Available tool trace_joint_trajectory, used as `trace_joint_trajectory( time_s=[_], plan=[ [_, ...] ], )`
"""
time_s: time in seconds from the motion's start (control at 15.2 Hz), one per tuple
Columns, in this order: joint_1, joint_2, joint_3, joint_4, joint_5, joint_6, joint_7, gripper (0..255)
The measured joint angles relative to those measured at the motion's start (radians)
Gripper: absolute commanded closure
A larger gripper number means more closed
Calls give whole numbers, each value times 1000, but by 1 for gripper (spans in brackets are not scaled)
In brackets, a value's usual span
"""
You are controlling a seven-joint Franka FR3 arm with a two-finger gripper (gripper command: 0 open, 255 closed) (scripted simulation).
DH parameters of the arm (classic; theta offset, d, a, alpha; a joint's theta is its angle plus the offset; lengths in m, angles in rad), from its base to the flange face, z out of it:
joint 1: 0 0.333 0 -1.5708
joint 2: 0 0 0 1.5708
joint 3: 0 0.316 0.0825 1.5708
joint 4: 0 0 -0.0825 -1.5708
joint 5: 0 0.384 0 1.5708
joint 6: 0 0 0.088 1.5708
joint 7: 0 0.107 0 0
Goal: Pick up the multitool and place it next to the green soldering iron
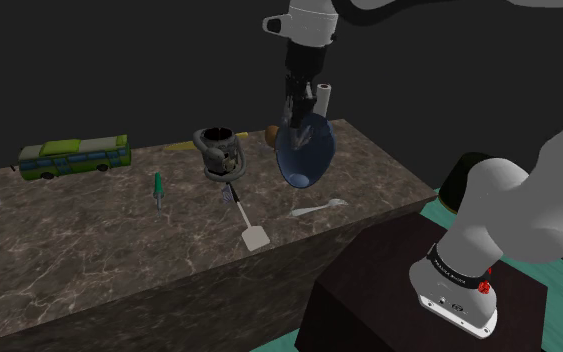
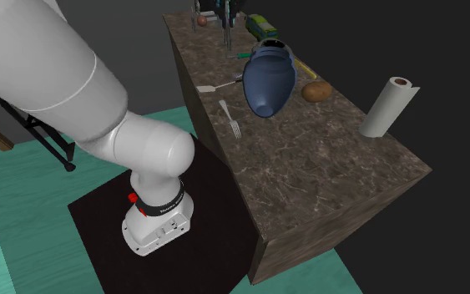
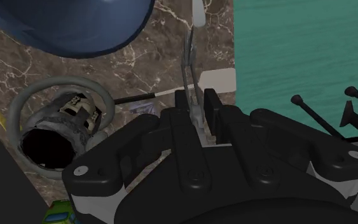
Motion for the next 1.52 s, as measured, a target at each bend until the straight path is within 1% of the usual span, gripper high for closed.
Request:
trace_joint_trajectory(
  time_s=[0.13, 0.59, 0.79, 0.99, 1.06, 1.19, 1.52],
  plan=[
    [12, 69, 16, 66, 6, 3, 25, 255],
    [52, 315, 65, 345, 12, -30, 112, 255],
    [69, 426, 80, 487, 8, -61, 144, 255],
    [96, 562, 96, 675, -1, -112, 187, 255],
    [99, 584, 98, 698, -2, -114, 192, 255],
    [102, 605, 99, 706, -3, -101, 195, 255],
    [102, 598, 99, 630, -3, -32, 197, 255]
  ],
)
